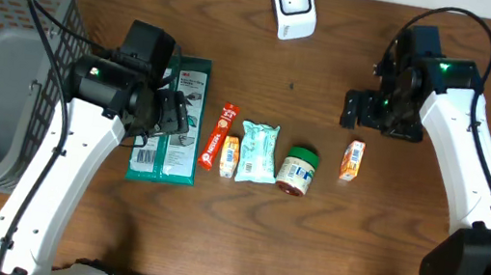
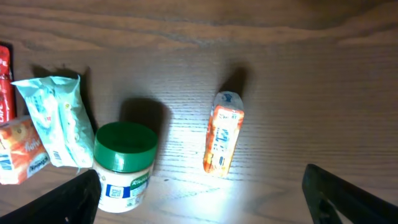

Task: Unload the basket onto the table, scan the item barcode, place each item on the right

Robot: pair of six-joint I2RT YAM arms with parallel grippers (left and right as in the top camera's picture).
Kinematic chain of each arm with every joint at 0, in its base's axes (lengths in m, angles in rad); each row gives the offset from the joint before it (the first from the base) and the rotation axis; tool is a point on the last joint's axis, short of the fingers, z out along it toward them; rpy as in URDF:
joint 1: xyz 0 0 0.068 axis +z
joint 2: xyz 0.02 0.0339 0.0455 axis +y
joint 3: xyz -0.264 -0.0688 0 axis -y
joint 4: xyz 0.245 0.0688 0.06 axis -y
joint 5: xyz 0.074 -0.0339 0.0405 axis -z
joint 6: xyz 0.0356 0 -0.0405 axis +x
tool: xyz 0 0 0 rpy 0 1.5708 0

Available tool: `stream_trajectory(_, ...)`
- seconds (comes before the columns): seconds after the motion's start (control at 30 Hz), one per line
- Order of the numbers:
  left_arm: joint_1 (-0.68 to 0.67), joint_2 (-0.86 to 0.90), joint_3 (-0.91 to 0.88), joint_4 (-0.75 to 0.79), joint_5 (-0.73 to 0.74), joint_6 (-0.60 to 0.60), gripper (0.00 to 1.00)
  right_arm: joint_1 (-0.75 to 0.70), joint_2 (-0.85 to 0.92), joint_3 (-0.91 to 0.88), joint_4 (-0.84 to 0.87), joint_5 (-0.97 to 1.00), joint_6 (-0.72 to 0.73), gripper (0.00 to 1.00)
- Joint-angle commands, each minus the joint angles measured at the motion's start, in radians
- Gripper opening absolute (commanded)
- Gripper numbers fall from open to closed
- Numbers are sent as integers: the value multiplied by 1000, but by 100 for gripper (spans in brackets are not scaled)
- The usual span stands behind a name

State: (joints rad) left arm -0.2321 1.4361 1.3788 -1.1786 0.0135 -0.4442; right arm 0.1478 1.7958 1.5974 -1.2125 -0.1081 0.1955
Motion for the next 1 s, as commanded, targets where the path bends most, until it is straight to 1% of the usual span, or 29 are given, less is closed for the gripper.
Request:
stream_trajectory(0.0, -3, -5, -3, -5, -2, 2, 84, -4, -11, -12, -2, 6, 38, 99)
stream_trajectory(0.07, -3, -5, -3, -5, -2, 2, 84, -4, -11, -36, 1, 6, 69, 99)
stream_trajectory(0.23, -3, -5, -3, -5, -2, 3, 84, -4, -11, -114, 40, 6, 70, 98)
stream_trajectory(0.27, -3, -5, -3, -5, -2, 2, 85, -4, -11, -133, 62, 6, 70, 96)
stream_trajectory(0.33, -3, -5, -3, -5, -2, 3, 84, -3, -11, -176, 119, 6, 75, 89)
stream_trajectory(0.37, -3, -5, -3, -5, -2, 3, 84, -3, -11, -198, 148, 6, 82, 87)
stream_trajectory(0.4, -3, -5, -3, -5, -2, 2, 84, -3, -11, -227, 189, 6, 82, 82)
stream_trajectory(0.43, -3, -5, -3, -5, -2, 3, 84, -3, -11, -242, 210, 6, 82, 81)
stream_trajectory(0.57, -3, -5, -3, -5, -2, 3, 84, -2, -11, -295, 277, 6, 81, 80)
stream_trajectory(0.67, -3, -5, -3, -5, -2, 3, 84, -2, -11, -310, 306, 6, 81, 78)
stream_trajectory(0.8, -3, -5, -3, -5, -2, 3, 84, -2, -11, -312, 338, 5, 84, 72)
stream_trajectory(0.87, -3, -5, -3, -5, -2, 3, 84, 1, -11, -311, 352, -9, 124, 72)
stream_trajectory(0.97, -3, -5, -3, -5, -2, 3, 84, 2, -11, -287, 364, -63, 125, 72)
